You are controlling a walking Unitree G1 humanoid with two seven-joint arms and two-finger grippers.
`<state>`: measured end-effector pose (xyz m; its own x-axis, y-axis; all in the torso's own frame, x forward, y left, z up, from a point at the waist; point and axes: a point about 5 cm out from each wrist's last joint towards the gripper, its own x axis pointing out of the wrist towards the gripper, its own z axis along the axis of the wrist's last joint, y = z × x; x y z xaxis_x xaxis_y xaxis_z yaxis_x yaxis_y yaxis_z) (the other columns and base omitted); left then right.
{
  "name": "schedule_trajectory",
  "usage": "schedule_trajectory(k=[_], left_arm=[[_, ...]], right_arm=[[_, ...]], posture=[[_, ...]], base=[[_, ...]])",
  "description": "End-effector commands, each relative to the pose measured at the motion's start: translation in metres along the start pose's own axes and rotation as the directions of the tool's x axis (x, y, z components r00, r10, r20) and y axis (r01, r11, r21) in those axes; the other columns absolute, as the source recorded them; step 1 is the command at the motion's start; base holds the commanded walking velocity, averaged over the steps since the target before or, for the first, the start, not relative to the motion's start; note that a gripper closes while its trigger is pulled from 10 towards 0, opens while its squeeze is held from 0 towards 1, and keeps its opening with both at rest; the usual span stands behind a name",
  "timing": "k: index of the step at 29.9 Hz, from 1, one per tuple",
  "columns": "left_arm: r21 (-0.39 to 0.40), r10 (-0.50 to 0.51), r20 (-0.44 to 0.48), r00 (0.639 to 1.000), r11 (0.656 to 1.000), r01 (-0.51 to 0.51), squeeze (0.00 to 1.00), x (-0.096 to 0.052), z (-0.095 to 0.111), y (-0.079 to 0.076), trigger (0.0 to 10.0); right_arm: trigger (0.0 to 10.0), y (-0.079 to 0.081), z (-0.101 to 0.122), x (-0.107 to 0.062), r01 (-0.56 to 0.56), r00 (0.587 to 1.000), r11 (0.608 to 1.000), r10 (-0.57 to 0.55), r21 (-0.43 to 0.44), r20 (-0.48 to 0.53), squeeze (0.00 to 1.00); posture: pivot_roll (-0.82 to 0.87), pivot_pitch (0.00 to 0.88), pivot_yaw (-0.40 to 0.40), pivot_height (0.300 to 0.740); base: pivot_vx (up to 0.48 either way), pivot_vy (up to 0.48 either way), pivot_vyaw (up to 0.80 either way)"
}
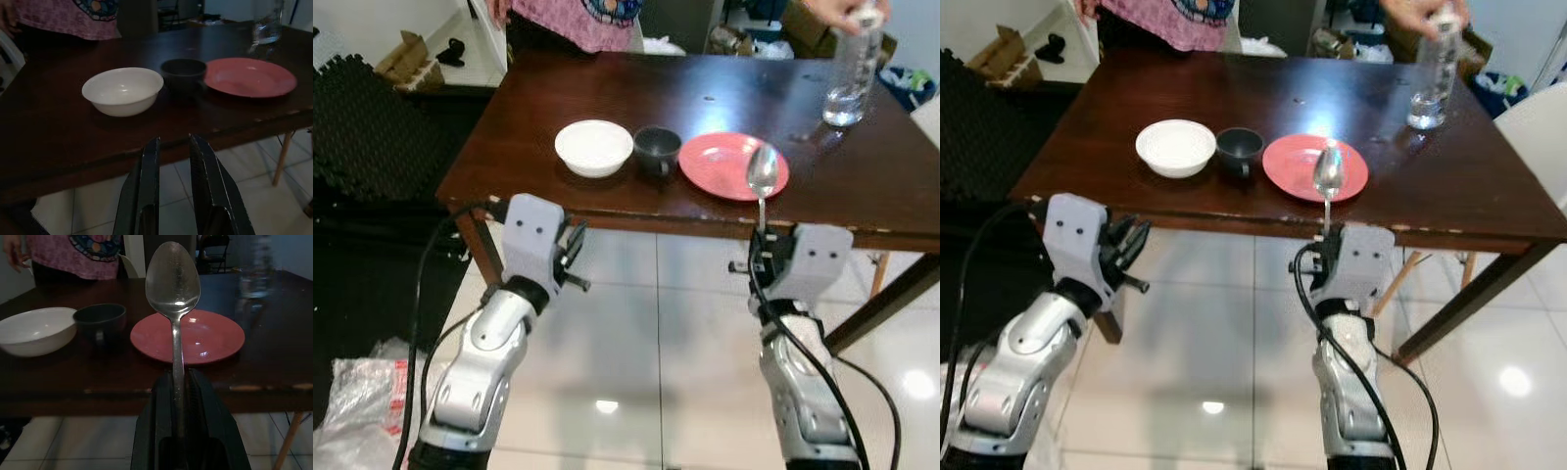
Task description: Setting the table
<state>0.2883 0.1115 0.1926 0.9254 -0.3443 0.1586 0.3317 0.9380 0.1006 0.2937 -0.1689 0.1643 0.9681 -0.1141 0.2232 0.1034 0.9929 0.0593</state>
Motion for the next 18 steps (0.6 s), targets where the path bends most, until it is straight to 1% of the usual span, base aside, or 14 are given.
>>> schedule_trajectory(k=[1, 18], left_arm=[[0.004, -0.014, -0.002, 1.000, 1.000, 0.014, 0.00, -0.0011, -0.0012, -0.0042, 10.0], [0.003, -0.013, 0.002, 1.000, 1.000, 0.013, 0.00, -0.0008, -0.0005, -0.0037, 10.0]], right_arm=[[10.0, -0.0052, -0.0019, -0.0011, 0.014, 1.000, 1.000, -0.014, -0.011, -0.008, 0.00], [10.0, -0.0069, -0.0019, -0.0025, 0.019, 1.000, 1.000, -0.019, -0.017, -0.010, 0.00]], posture=[[-0.04, 0.060, 0.055, 0.740], [-0.04, 0.065, 0.055, 0.740]], base=[[0.431, 0.000, 0.00], [0.434, 0.000, 0.00]])
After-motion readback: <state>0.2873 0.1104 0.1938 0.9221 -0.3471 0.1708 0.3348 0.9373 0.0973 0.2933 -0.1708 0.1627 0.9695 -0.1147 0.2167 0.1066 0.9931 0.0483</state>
